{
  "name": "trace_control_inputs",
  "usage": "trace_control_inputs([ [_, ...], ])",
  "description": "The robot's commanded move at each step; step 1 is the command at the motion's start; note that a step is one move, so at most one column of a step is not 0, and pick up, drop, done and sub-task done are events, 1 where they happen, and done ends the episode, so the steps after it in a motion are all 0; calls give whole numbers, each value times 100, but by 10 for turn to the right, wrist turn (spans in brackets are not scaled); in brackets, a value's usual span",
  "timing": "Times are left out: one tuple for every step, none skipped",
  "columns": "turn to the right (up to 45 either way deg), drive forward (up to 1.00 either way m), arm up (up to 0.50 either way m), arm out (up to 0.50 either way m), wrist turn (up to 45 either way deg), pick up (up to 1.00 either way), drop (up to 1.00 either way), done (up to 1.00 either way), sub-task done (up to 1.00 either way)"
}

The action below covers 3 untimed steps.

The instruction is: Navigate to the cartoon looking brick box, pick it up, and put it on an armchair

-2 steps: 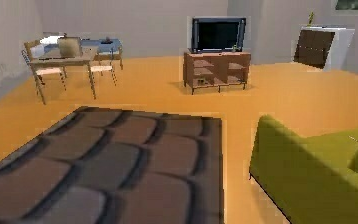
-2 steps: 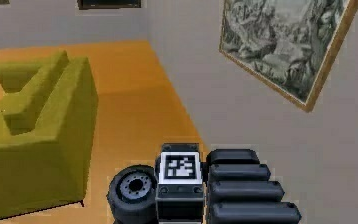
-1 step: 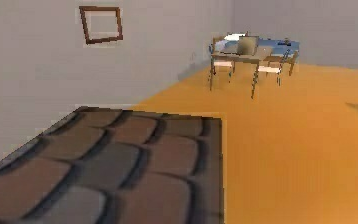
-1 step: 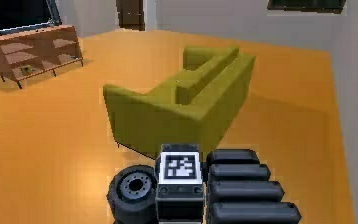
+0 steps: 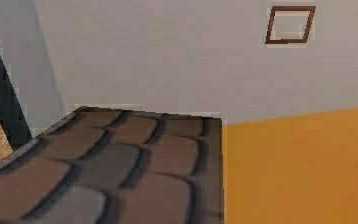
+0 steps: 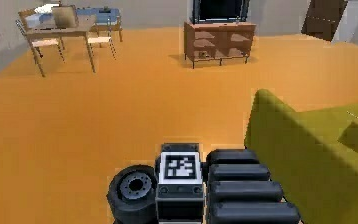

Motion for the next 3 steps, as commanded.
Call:
trace_control_inputs([
  [-150, 0, 0, 0, 0, 0, 0, 0, 0],
  [0, 60, 0, 0, 0, 0, 0, 0, 0],
  [-420, 0, 0, 0, 0, 0, 0, 0, 0],
])
